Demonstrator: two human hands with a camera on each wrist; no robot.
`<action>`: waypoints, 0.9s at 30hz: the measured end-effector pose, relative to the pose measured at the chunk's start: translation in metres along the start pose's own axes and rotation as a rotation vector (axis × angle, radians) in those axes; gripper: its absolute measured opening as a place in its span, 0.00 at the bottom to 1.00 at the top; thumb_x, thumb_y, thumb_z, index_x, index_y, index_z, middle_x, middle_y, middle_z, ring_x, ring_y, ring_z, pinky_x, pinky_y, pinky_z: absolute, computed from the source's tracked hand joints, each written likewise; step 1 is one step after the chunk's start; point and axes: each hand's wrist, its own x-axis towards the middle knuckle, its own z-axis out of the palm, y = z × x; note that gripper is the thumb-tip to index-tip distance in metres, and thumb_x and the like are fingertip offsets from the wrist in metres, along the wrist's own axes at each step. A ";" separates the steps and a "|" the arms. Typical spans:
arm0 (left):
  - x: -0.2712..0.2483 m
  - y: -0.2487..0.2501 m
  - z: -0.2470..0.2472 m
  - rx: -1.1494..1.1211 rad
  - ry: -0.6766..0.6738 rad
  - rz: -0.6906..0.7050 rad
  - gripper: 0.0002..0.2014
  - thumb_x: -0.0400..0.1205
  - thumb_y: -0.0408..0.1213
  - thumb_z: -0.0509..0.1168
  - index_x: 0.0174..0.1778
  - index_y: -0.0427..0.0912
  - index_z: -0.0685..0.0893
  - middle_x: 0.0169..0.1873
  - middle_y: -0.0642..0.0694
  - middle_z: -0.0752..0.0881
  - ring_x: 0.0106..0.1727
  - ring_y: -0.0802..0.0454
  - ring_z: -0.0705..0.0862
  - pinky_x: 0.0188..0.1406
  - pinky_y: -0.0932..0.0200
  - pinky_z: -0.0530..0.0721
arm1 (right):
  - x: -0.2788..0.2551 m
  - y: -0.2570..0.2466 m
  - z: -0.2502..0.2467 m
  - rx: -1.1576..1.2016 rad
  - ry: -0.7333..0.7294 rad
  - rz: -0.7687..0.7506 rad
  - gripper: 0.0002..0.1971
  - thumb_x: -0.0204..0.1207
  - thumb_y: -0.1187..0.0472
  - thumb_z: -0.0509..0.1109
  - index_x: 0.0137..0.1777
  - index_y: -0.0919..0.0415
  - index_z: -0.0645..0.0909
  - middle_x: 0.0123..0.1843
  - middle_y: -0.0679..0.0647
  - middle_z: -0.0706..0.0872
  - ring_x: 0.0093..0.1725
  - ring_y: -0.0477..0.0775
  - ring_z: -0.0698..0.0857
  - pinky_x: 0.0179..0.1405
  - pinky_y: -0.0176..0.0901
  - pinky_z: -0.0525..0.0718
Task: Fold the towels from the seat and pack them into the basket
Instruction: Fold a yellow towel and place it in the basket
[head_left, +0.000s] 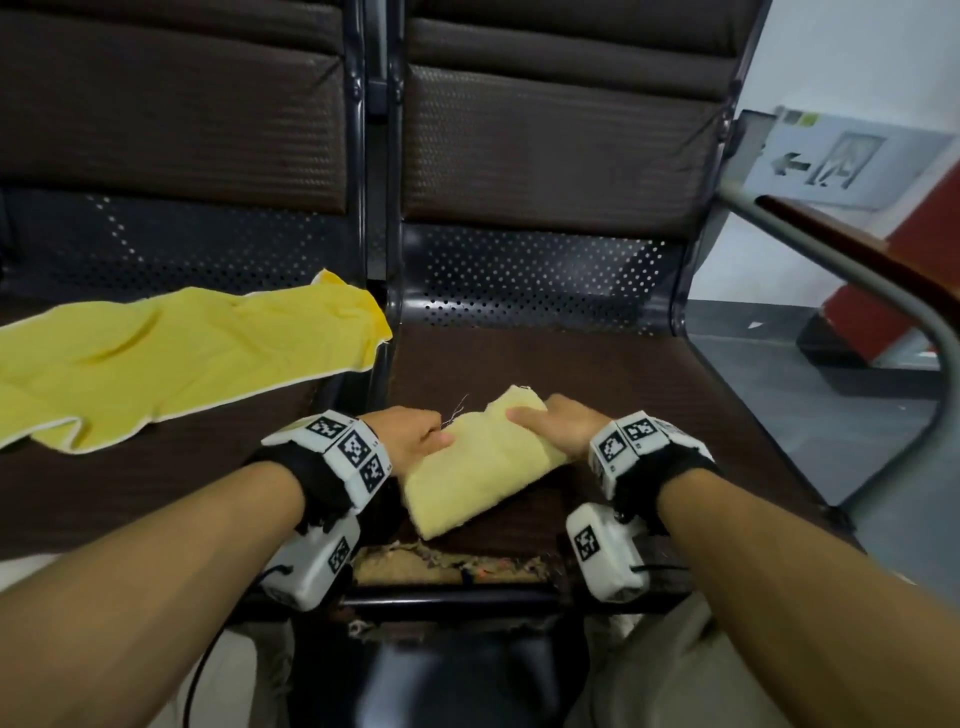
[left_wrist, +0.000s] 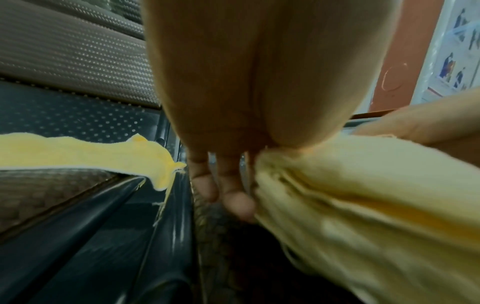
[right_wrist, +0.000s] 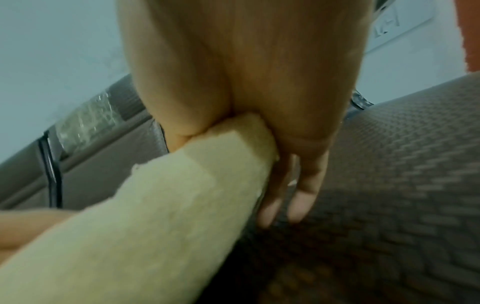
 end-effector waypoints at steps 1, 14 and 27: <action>-0.006 0.003 -0.001 -0.009 0.009 0.007 0.20 0.87 0.53 0.45 0.48 0.39 0.72 0.42 0.44 0.77 0.48 0.44 0.78 0.42 0.54 0.71 | -0.007 -0.003 -0.003 0.066 0.031 -0.063 0.32 0.79 0.37 0.59 0.73 0.61 0.68 0.66 0.56 0.79 0.59 0.55 0.79 0.45 0.44 0.74; -0.089 0.075 -0.041 -0.802 0.280 0.328 0.14 0.69 0.49 0.76 0.48 0.54 0.83 0.43 0.59 0.89 0.38 0.70 0.87 0.31 0.75 0.81 | -0.144 -0.024 -0.093 0.505 0.448 -0.632 0.08 0.75 0.59 0.74 0.50 0.59 0.78 0.37 0.47 0.84 0.28 0.32 0.83 0.27 0.25 0.78; -0.086 0.269 -0.059 -0.093 0.384 0.342 0.12 0.82 0.49 0.60 0.51 0.44 0.76 0.52 0.42 0.83 0.51 0.44 0.82 0.41 0.55 0.75 | -0.221 0.168 -0.137 0.737 0.750 -0.369 0.17 0.77 0.44 0.69 0.55 0.57 0.78 0.45 0.53 0.85 0.36 0.50 0.88 0.24 0.42 0.85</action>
